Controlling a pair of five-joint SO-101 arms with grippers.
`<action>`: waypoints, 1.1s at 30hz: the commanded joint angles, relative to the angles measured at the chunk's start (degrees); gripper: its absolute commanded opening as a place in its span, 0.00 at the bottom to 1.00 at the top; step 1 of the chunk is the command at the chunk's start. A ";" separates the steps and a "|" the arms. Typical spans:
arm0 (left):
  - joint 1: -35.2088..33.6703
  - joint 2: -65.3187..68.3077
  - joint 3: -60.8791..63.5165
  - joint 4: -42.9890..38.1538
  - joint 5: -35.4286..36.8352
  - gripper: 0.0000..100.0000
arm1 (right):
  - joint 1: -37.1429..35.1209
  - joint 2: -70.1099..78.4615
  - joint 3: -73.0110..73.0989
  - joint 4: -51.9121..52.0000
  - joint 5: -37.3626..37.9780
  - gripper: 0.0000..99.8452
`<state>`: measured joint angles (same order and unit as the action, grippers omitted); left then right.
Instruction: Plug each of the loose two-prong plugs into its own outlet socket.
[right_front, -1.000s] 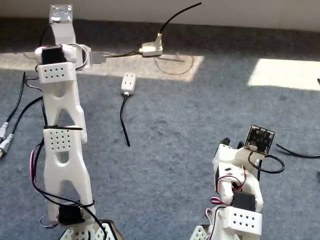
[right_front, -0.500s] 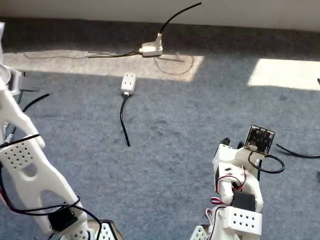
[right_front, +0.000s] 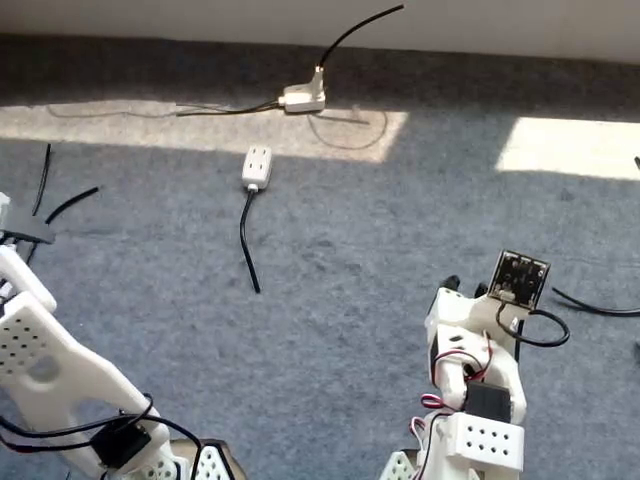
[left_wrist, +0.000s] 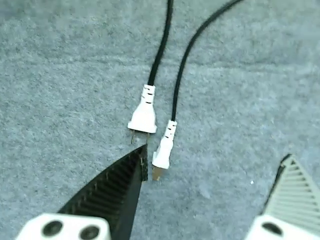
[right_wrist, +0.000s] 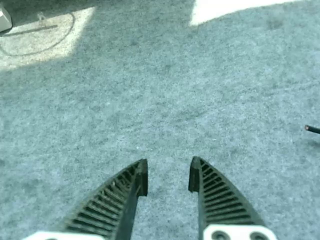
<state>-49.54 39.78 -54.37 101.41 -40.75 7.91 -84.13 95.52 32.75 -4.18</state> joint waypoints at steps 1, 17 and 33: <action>0.75 -13.93 15.96 0.26 -6.59 0.39 | -0.31 -0.40 2.15 -1.27 0.53 0.15; -3.21 -8.75 25.19 -15.65 -17.67 0.39 | -0.31 -0.40 2.15 -1.10 0.53 0.15; -4.44 -6.37 30.29 -15.82 -20.48 0.39 | -0.22 -0.40 2.15 -1.10 0.53 0.15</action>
<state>-53.85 33.98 -25.89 86.29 -60.79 7.91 -84.13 95.52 32.75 -4.18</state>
